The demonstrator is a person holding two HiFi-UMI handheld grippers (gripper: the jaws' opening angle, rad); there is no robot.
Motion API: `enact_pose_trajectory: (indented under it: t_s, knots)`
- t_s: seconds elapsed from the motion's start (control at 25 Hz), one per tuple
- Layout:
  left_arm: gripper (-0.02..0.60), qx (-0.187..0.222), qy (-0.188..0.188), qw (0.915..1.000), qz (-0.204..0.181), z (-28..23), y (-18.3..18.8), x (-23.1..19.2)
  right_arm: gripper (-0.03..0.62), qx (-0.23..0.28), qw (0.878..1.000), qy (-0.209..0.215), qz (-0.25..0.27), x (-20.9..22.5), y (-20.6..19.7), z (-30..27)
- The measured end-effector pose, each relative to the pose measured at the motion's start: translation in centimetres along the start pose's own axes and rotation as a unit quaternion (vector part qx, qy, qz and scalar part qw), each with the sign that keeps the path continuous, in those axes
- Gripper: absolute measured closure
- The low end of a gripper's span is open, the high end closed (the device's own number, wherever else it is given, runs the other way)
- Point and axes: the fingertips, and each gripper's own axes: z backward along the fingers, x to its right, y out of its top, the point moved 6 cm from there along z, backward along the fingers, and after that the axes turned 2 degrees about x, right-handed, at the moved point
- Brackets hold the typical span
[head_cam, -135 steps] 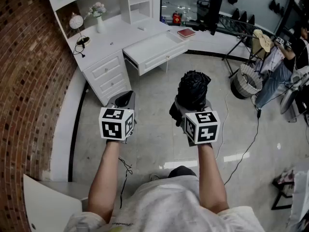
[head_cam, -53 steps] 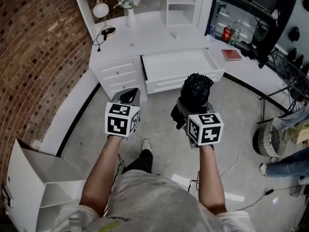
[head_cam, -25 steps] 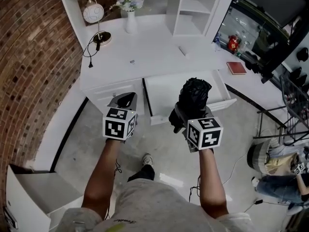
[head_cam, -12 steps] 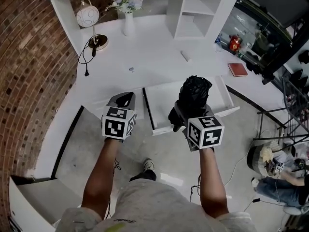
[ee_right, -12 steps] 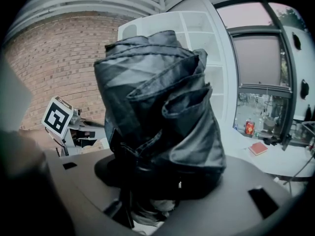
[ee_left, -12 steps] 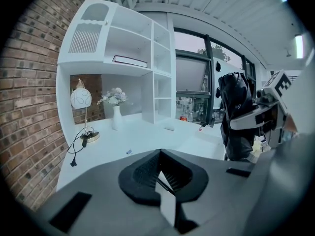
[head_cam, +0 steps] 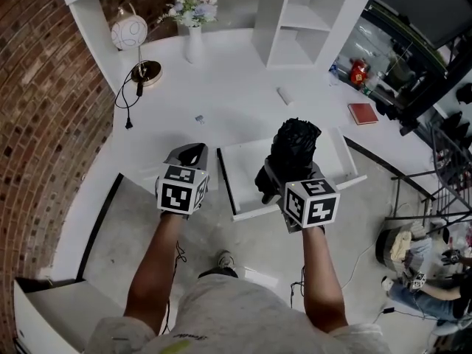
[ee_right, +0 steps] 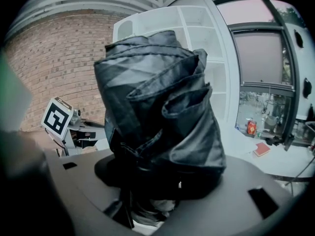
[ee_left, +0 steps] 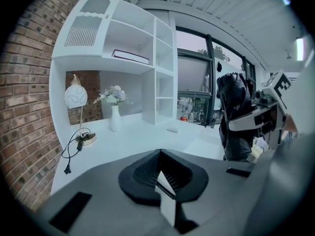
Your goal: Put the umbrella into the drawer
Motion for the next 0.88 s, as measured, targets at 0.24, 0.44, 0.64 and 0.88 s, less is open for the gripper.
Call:
enact_pose_trajectory:
  t_s: [0.24, 0.44, 0.64, 0.88]
  knots:
    - [0.584, 0.000, -0.004, 1.0000, 0.001, -1.4, 0.5, -0.6, 0.336, -0.005, 1.000, 0.000, 0.002, 0.5, 0.5, -1.4]
    - [0.586, 0.005, 0.000, 1.0000, 0.002, -1.8, 0.7, -1.4, 0.336, 0.000, 1.000, 0.002, 0.000, 0.6, 1.1, -2.4]
    - [0.584, 0.012, 0.006, 0.9999, 0.001, -1.9, 0.9, -1.8, 0.336, 0.003, 1.000, 0.008, 0.007, 0.5, 1.4, -3.2]
    - [0.584, 0.019, 0.015, 0.9997, 0.006, -2.1, 1.0, -1.8, 0.336, 0.001, 1.000, 0.019, 0.018, 1.0, 1.3, -3.8]
